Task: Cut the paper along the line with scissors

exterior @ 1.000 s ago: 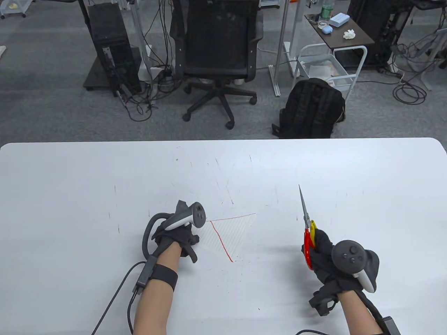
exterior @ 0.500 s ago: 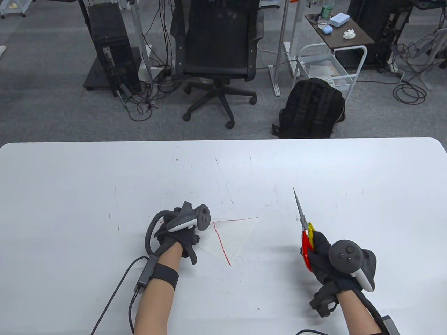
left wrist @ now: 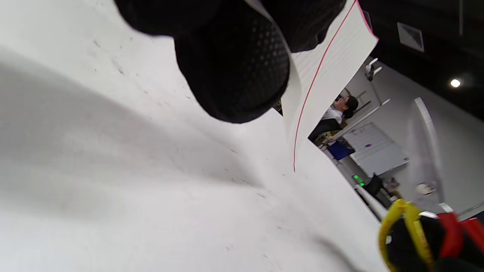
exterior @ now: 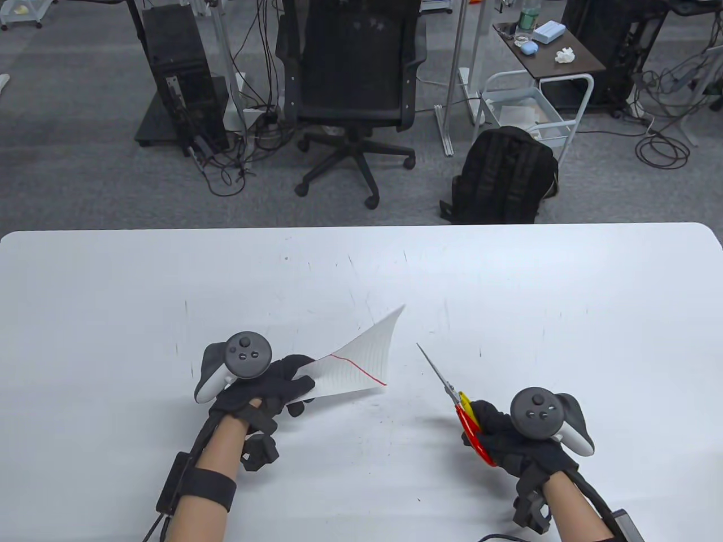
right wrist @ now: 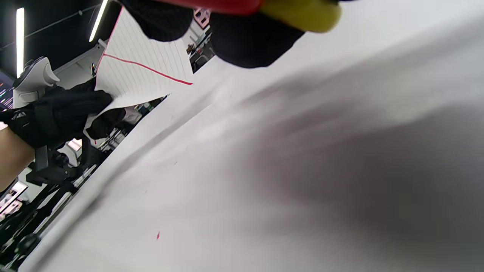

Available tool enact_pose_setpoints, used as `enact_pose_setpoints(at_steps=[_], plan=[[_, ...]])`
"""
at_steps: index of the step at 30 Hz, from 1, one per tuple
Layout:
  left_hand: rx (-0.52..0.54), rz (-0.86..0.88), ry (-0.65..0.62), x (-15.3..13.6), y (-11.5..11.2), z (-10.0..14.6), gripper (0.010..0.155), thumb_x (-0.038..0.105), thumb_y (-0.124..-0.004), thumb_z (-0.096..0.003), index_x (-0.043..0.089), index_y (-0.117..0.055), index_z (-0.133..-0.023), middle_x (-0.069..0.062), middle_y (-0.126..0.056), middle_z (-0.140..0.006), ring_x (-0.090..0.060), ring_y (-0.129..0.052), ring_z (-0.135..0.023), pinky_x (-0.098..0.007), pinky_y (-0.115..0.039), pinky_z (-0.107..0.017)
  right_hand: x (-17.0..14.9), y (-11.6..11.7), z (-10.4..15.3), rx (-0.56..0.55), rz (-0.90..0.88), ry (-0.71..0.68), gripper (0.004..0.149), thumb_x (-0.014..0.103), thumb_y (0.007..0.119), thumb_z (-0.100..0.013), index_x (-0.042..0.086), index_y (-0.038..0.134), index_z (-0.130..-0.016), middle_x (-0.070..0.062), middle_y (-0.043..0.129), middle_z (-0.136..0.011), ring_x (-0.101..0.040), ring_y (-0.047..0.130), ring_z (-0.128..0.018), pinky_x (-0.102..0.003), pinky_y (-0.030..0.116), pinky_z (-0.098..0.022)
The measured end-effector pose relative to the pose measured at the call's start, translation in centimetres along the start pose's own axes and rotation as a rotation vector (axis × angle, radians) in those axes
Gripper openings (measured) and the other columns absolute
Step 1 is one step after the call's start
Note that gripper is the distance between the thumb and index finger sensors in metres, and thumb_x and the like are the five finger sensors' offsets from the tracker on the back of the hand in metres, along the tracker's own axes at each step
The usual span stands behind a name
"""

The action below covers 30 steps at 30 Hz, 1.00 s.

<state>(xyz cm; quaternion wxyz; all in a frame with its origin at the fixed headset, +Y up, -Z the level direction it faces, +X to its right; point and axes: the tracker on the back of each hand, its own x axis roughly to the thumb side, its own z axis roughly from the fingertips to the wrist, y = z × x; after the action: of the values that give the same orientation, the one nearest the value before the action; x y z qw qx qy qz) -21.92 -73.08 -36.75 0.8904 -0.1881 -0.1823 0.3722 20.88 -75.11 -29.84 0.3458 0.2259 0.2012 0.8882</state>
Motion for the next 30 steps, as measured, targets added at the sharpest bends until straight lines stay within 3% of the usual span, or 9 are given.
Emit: enact_pose_setpoints(at_steps=[2,4,6,13,17,21,30], plan=[[0.032,0.062,-0.022,-0.5,-0.1,1.0,0.04,0.037,-0.072,-0.059,0.027,-0.072,-0.098,0.003,-0.1,-0.067,-0.008,-0.105,-0.042,-0.017,-0.085,-0.029,0.0,0.4,-0.2,0.097,-0.061,-0.033,0.065,0.046,0.066,-0.058,-0.002,0.049,-0.098,-0.025,0.074,-0.082,-0.021,0.089,-0.051,-0.048,0.066,-0.043],[0.064,0.146,-0.051,-1.2,-0.4,2.0,0.04,0.036,-0.072,-0.0593,0.024,-0.073,-0.097,0.003,-0.1,-0.066,-0.008,-0.104,-0.042,-0.018,-0.085,-0.03,0.2,1.4,-0.3,0.275,-0.132,-0.035,0.073,0.053,0.064,-0.059,-0.004,0.044,-0.101,-0.03,0.068,-0.085,-0.027,0.084,-0.055,-0.051,0.061,-0.047],[0.081,0.241,-0.081,-2.1,-0.8,2.6,0.04,0.036,-0.072,-0.0595,0.023,-0.073,-0.097,0.003,-0.1,-0.066,-0.009,-0.104,-0.043,-0.019,-0.085,-0.031,0.4,2.1,-0.5,0.339,-0.113,-0.031,0.078,0.057,0.061,-0.06,-0.005,0.041,-0.102,-0.032,0.065,-0.087,-0.03,0.082,-0.058,-0.054,0.059,-0.049],[0.041,0.345,-0.085,-4.7,-1.3,3.3,0.04,0.036,-0.071,-0.0604,0.021,-0.072,-0.097,0.002,-0.098,-0.066,-0.008,-0.102,-0.043,-0.019,-0.084,-0.032,0.3,2.1,-0.4,0.331,-0.074,-0.012,0.077,0.058,0.063,-0.059,-0.005,0.047,-0.101,-0.032,0.069,-0.084,-0.029,0.085,-0.054,-0.053,0.061,-0.047],[-0.013,0.264,-0.063,-4.5,-1.6,3.6,0.04,0.036,-0.071,-0.0603,0.02,-0.072,-0.097,0.002,-0.098,-0.066,-0.008,-0.101,-0.042,-0.019,-0.084,-0.032,0.5,2.4,-0.5,0.33,-0.072,-0.044,0.077,0.059,0.064,-0.058,-0.003,0.051,-0.1,-0.029,0.073,-0.082,-0.027,0.086,-0.051,-0.051,0.063,-0.046],[-0.047,0.331,-0.093,-4.2,-2.3,3.3,0.04,0.036,-0.071,-0.0602,0.019,-0.073,-0.097,0.001,-0.098,-0.065,-0.01,-0.101,-0.041,-0.02,-0.084,-0.031,0.6,2.5,-0.5,0.339,-0.078,-0.051,0.077,0.059,0.064,-0.057,-0.003,0.052,-0.1,-0.029,0.074,-0.081,-0.027,0.087,-0.051,-0.051,0.064,-0.044],[0.019,0.374,-0.092,-5.1,-1.7,3.9,0.039,0.035,-0.071,-0.0605,0.021,-0.073,-0.097,0.001,-0.099,-0.064,-0.008,-0.101,-0.039,-0.019,-0.084,-0.03,0.5,2.4,-0.4,0.345,-0.06,-0.042,0.076,0.059,0.064,-0.057,-0.003,0.052,-0.099,-0.029,0.074,-0.081,-0.027,0.087,-0.05,-0.051,0.064,-0.044]])
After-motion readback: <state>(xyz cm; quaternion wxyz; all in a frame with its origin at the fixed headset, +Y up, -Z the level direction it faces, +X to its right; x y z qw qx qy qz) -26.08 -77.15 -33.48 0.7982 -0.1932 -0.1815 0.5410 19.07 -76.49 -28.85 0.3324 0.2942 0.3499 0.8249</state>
